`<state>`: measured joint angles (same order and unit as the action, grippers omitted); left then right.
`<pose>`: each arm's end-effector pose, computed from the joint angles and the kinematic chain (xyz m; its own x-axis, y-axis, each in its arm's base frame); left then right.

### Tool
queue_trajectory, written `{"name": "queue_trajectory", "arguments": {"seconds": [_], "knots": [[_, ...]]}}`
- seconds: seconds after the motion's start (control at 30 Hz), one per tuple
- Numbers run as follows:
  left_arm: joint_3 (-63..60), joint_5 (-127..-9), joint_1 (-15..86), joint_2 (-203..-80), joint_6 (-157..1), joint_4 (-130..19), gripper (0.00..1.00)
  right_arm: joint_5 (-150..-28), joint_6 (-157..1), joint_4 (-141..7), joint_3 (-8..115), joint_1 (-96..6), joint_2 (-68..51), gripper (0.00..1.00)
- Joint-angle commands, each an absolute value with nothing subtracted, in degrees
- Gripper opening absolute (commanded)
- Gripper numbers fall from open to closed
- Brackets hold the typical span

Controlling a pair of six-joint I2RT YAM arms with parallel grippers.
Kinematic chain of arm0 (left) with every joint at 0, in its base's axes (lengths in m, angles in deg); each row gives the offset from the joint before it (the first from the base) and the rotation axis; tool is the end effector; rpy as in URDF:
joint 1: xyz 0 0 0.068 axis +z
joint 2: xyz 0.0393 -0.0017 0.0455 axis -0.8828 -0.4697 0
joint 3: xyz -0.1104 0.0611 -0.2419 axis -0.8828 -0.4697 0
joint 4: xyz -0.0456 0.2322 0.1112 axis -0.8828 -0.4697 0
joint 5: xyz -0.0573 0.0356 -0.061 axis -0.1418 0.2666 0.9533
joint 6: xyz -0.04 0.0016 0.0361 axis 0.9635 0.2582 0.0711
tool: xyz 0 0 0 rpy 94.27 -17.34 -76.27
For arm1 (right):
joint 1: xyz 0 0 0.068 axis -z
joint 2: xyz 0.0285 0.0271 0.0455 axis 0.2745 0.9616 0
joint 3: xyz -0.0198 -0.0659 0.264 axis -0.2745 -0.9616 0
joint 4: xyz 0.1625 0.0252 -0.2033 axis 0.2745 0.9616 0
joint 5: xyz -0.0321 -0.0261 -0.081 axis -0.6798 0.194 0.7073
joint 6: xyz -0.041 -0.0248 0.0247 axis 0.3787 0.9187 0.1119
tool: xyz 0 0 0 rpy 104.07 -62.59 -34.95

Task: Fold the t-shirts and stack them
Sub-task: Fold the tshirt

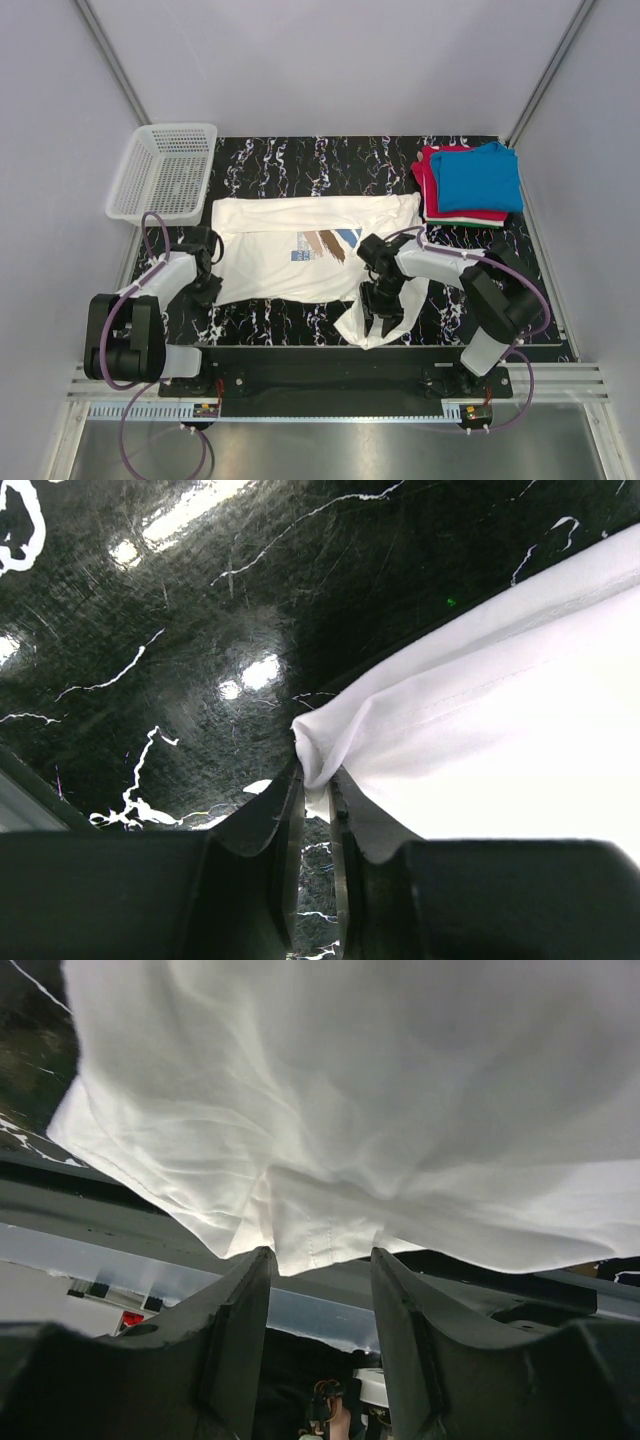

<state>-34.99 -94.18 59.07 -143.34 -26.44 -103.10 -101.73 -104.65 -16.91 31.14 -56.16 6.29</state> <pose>0.2018 0.0007 0.1589 -0.4605 -0.8281 -0.3197 -0.8799 0.4734 0.0411 0.1925 0.1794 0.1472 -0.9600 -0.1396 0.2426 -0.0727 0.9613 0.2656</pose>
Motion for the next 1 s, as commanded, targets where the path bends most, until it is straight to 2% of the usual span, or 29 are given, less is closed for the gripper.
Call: {"name": "queue_trajectory", "arguments": {"seconds": [0.0, 0.47, 0.8, 0.83, 0.9, 0.97], "knots": [[-36.27, -95.01, 59.79, -142.66, -27.23, -102.32, 0.18, -98.82, -105.51, -16.68, 34.42, -57.59, 7.23, 0.51], [-36.18, -94.83, 60.49, -143.37, -27.94, -101.52, 0.18, -96.45, -105.96, -15.62, 36.27, -58.91, 10.92, 0.49], [-36.53, -94.57, 60.84, -143.28, -28.29, -101.35, 0.17, -94.60, -105.70, -14.66, 36.62, -59.00, 10.22, 0.25], [-36.45, -94.57, 60.84, -143.28, -28.29, -101.35, 0.17, -94.43, -105.69, -14.39, 36.71, -59.00, 10.13, 0.19], [-36.27, -94.48, 60.84, -143.45, -28.46, -101.26, 0.17, -93.72, -105.61, -13.60, 37.06, -59.00, 9.60, 0.12], [-36.09, -94.30, 60.84, -143.54, -28.55, -101.26, 0.17, -92.76, -105.52, -12.64, 37.58, -59.00, 9.08, 0.00]]}}
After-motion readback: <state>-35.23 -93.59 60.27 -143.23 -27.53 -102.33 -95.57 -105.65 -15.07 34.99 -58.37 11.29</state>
